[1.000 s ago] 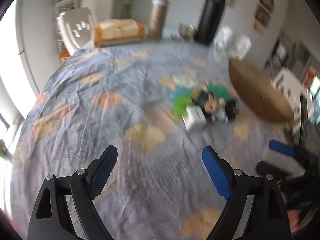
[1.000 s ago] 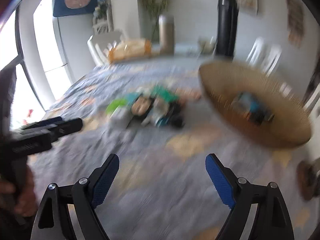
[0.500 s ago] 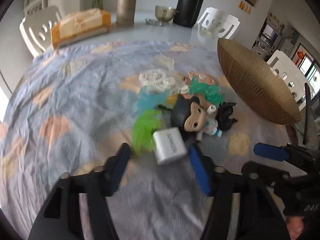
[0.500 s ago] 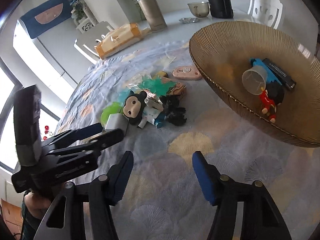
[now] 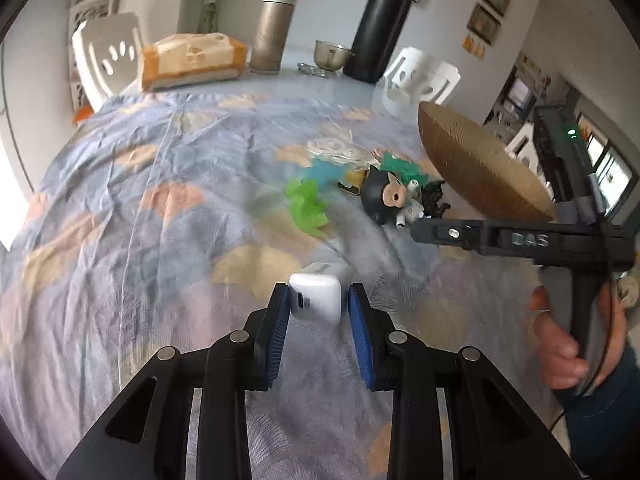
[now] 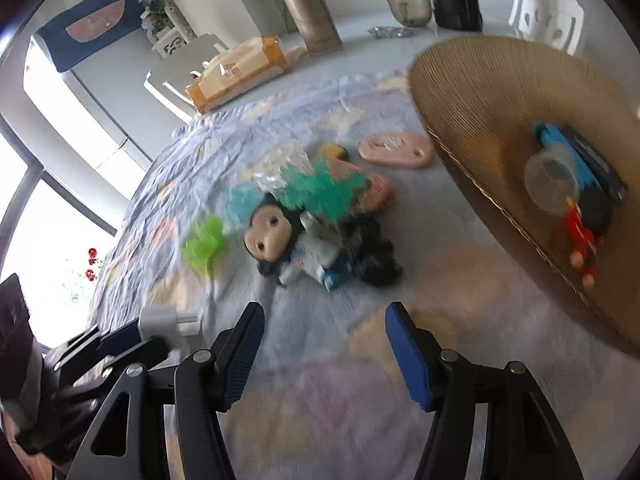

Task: Organize rigid objects
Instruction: 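Grasp the white Anker charger with the left gripper while the right grasps the monkey figurine, then carry the Anker charger and monkey figurine over the amber bowl and release both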

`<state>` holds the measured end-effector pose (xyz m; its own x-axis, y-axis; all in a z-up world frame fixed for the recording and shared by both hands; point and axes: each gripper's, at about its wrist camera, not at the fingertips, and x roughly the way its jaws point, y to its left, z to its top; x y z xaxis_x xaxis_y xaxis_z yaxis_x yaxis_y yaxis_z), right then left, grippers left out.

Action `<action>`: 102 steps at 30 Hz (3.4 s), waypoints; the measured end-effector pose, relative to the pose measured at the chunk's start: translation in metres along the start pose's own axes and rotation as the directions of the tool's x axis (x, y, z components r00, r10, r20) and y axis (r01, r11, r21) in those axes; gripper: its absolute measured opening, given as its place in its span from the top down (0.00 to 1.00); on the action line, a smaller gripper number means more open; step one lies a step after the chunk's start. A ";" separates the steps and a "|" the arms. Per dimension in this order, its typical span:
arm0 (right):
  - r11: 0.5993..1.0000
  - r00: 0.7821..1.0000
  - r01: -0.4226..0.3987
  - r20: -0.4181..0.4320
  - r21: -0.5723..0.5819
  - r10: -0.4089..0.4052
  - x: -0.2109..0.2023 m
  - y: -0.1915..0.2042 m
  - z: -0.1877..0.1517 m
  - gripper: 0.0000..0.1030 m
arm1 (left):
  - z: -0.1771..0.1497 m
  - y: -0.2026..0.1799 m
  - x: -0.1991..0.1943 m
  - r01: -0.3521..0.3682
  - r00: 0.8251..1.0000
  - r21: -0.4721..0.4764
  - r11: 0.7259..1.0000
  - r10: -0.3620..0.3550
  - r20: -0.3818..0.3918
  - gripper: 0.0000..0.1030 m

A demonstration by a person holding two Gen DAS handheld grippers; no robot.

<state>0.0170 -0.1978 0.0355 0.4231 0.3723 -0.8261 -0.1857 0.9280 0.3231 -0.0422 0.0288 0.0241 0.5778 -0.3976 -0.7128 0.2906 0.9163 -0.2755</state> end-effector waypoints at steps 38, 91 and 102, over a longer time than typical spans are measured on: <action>0.975 0.979 0.173 0.130 -0.138 -0.156 -0.043 0.020 -0.063 0.63 | -0.011 -0.039 0.003 -0.047 0.999 0.210 0.977 0.043 0.027 0.76; 0.907 0.881 0.306 0.275 0.289 -0.385 -0.177 -0.120 0.001 0.64 | 0.115 -0.189 0.046 0.096 0.980 0.160 0.983 -0.121 0.159 0.76; 0.874 0.885 0.353 0.185 0.335 -0.428 -0.153 -0.135 0.005 0.60 | 0.107 -0.204 0.079 0.083 0.993 0.196 0.977 -0.097 0.064 0.58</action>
<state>-0.0178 -0.3801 0.1210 0.6182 -0.0649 -0.7833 0.2842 0.9476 0.1458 0.0261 -0.1945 0.0931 0.5944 -0.4868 -0.6401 0.4815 0.8529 -0.2016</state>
